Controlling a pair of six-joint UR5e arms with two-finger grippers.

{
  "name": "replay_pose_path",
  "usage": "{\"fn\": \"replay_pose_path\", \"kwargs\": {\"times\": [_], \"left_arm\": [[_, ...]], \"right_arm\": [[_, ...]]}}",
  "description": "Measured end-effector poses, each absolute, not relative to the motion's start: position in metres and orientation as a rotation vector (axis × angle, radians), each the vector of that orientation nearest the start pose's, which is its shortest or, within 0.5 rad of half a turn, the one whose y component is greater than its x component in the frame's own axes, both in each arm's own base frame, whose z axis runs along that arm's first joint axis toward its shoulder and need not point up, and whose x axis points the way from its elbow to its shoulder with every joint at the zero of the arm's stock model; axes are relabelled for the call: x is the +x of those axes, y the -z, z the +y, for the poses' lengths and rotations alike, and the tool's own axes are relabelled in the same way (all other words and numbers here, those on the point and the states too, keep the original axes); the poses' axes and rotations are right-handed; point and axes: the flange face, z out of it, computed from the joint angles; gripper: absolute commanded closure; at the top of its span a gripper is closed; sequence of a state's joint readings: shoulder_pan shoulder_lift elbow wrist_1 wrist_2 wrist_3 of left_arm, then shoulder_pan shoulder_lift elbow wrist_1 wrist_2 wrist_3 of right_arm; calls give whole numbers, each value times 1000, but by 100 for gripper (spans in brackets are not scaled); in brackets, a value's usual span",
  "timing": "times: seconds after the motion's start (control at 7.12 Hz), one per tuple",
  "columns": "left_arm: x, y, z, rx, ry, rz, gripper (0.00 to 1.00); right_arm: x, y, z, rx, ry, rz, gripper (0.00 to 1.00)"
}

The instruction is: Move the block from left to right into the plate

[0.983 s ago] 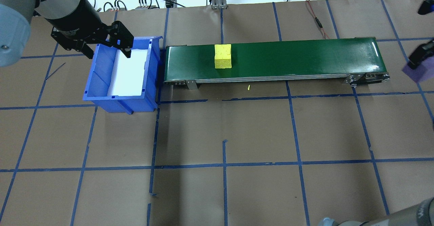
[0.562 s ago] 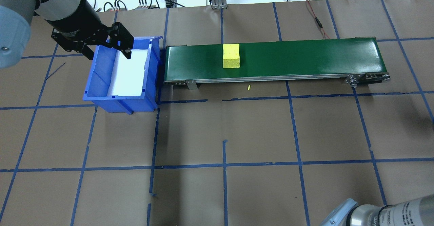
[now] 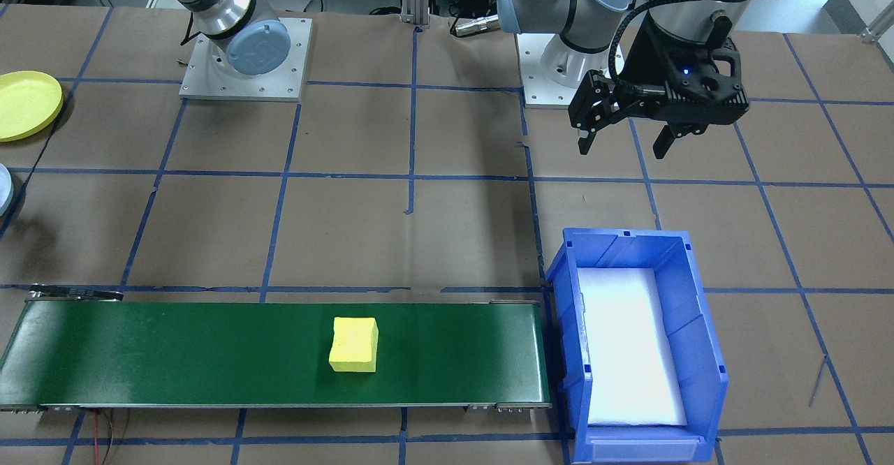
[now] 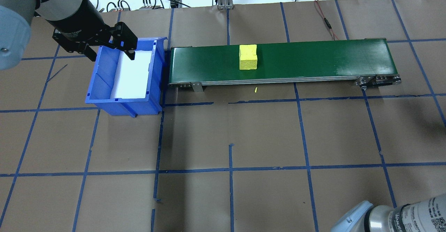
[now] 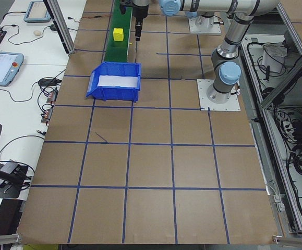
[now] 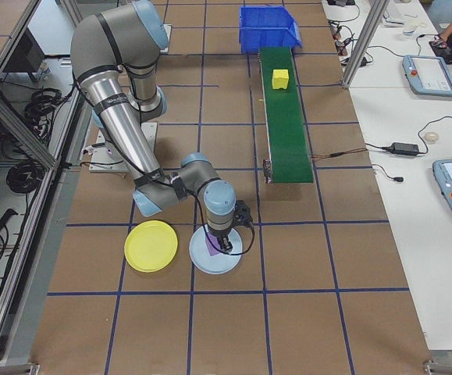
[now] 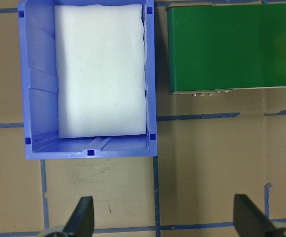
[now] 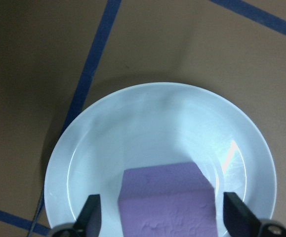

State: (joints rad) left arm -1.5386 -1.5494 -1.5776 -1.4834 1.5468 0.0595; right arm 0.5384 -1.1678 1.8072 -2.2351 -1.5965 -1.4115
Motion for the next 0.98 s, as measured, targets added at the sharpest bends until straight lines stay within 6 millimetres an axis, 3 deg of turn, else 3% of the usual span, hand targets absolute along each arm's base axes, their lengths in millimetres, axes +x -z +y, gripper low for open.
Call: {"fn": "replay_pose_path", "kwargs": {"times": [0.14, 0.28, 0.42, 0.56, 0.7, 0.98], "left_arm": [[-120, -505, -497, 44, 164, 3157, 0], [-120, -505, -497, 43, 166, 3157, 0], [-120, -506, -497, 42, 166, 3157, 0], [-120, -506, -497, 41, 166, 3157, 0], [-120, -507, -497, 41, 168, 3154, 0], [-119, -508, -497, 42, 169, 3148, 0]], "right_arm": [[-431, -234, -412, -533, -29, 3137, 0], [-412, -260, -417, -431, -31, 3150, 0], [-369, -293, -436, -314, -34, 3143, 0], [-308, -320, -468, -234, -18, 3128, 0], [-242, -340, -504, -152, 41, 3104, 0], [-129, -359, -560, 57, 145, 2992, 0]]}}
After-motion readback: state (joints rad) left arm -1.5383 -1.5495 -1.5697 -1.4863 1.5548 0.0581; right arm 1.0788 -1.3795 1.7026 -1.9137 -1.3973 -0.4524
